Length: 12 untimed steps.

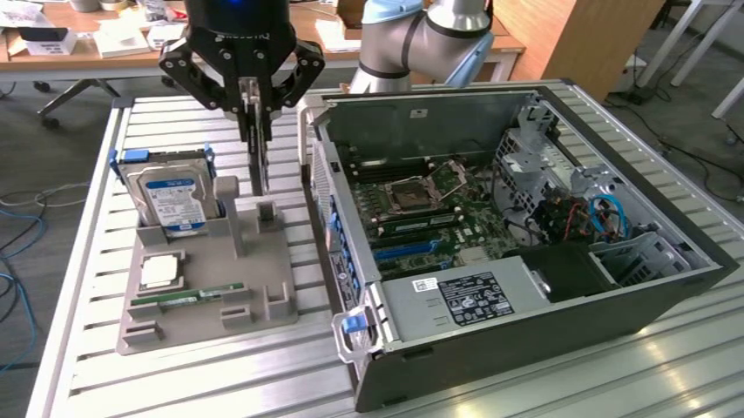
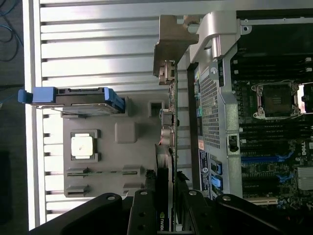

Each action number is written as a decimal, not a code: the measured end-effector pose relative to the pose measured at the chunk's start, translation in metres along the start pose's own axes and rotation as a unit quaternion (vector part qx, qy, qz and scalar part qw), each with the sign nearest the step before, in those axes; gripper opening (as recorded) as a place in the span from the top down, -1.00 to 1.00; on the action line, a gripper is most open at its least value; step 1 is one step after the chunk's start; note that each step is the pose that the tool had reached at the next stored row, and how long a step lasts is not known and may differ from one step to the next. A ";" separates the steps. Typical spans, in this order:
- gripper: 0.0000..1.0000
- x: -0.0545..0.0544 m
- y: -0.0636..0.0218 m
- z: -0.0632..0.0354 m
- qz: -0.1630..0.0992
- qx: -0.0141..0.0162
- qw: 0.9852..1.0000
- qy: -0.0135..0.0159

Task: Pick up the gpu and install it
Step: 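Pick up the gpu and move the gpu toward the slot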

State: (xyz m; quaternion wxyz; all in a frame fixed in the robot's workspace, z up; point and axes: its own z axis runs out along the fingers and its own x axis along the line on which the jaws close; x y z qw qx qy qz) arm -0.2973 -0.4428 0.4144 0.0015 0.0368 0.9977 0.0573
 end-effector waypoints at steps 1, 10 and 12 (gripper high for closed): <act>0.47 0.000 0.0000 0.0000 0.000 0.000 1.000 0.000; 0.47 -0.005 0.0004 -0.0001 0.000 0.000 1.000 0.000; 0.47 -0.010 0.0007 0.0000 0.000 0.000 1.000 0.000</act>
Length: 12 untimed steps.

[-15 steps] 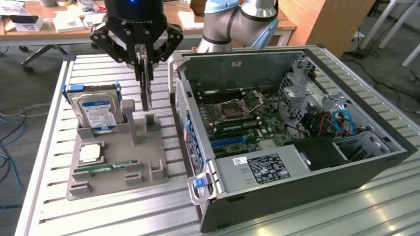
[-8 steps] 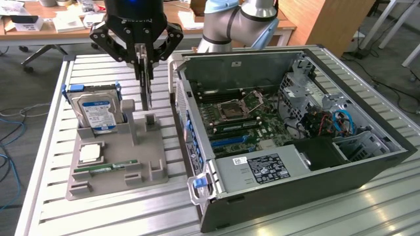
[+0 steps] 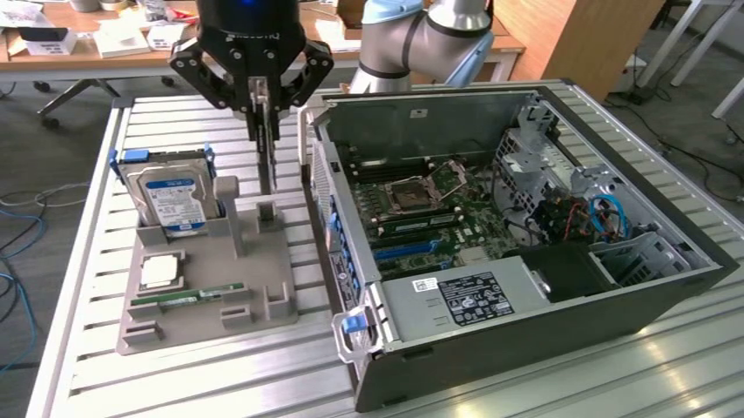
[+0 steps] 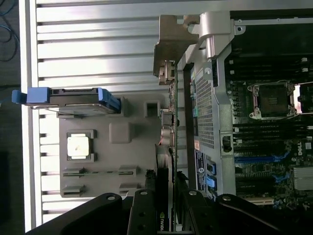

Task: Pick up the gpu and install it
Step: 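Pick up the gpu and move the gpu toward the slot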

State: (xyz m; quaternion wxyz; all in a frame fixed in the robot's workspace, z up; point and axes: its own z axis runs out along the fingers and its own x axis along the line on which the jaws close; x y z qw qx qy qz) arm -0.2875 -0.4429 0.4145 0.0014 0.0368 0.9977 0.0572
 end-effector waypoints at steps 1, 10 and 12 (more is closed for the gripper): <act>0.47 -0.002 0.0002 0.0000 0.000 0.000 1.000 0.000; 0.47 -0.024 0.0018 0.0003 0.000 0.000 1.000 0.000; 0.47 -0.030 0.0022 0.0003 0.000 0.000 1.000 0.000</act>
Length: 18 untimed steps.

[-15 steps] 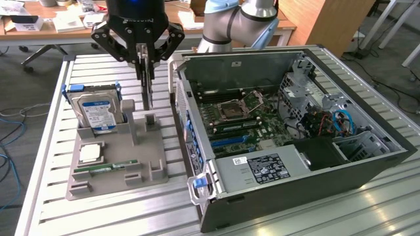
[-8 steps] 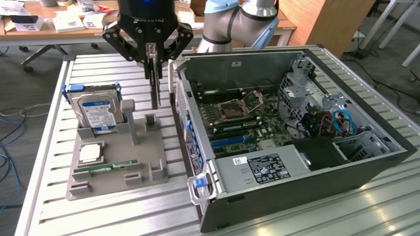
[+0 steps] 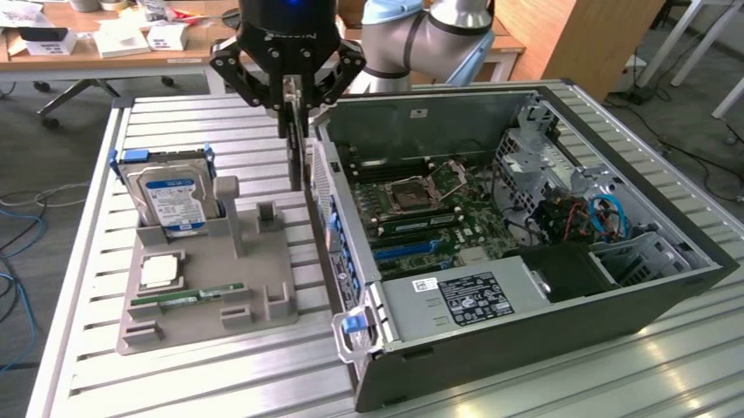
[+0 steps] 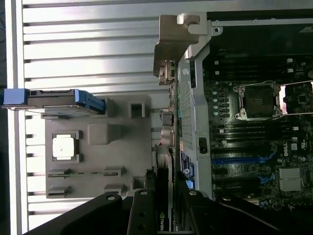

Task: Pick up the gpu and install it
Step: 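Pick up the gpu and move the gpu toward the slot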

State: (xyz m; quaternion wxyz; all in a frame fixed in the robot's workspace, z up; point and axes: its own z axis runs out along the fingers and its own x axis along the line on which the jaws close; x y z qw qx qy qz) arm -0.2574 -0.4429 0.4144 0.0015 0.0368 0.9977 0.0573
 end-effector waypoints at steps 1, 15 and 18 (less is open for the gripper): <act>0.47 -0.003 0.0002 0.0000 0.000 0.000 1.000 0.000; 0.47 -0.056 0.0042 0.0004 0.000 0.000 1.000 0.000; 0.47 -0.068 0.0050 0.0005 0.000 0.000 1.000 0.000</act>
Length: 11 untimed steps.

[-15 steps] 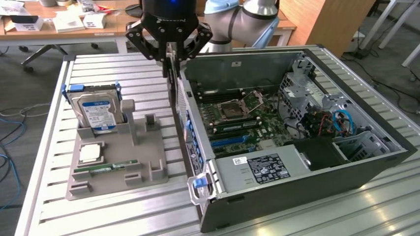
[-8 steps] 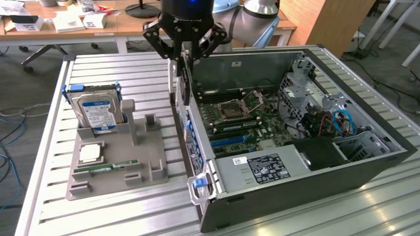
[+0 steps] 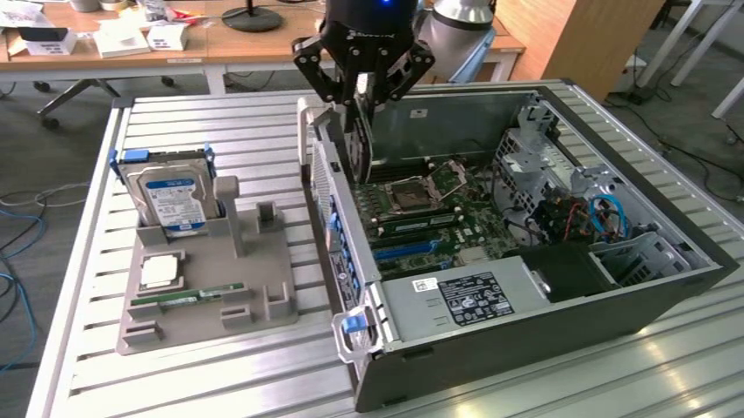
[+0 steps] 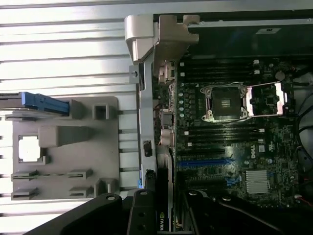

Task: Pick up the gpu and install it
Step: 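Pick up the gpu and move the gpu toward the slot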

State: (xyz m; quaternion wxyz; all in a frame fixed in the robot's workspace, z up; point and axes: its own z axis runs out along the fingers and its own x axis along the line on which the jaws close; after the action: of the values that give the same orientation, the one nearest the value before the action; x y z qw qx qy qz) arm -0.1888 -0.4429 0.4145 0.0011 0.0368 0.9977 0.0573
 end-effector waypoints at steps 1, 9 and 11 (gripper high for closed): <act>0.47 -0.004 0.0003 0.0000 0.000 0.000 1.000 0.000; 0.47 -0.033 0.0024 0.0002 0.000 0.000 1.000 0.002; 0.47 -0.041 0.0031 0.0002 0.000 0.000 1.000 0.002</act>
State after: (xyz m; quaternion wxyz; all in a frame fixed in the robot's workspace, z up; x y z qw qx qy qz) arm -0.1472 -0.4429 0.4145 -0.0012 0.0370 0.9977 0.0573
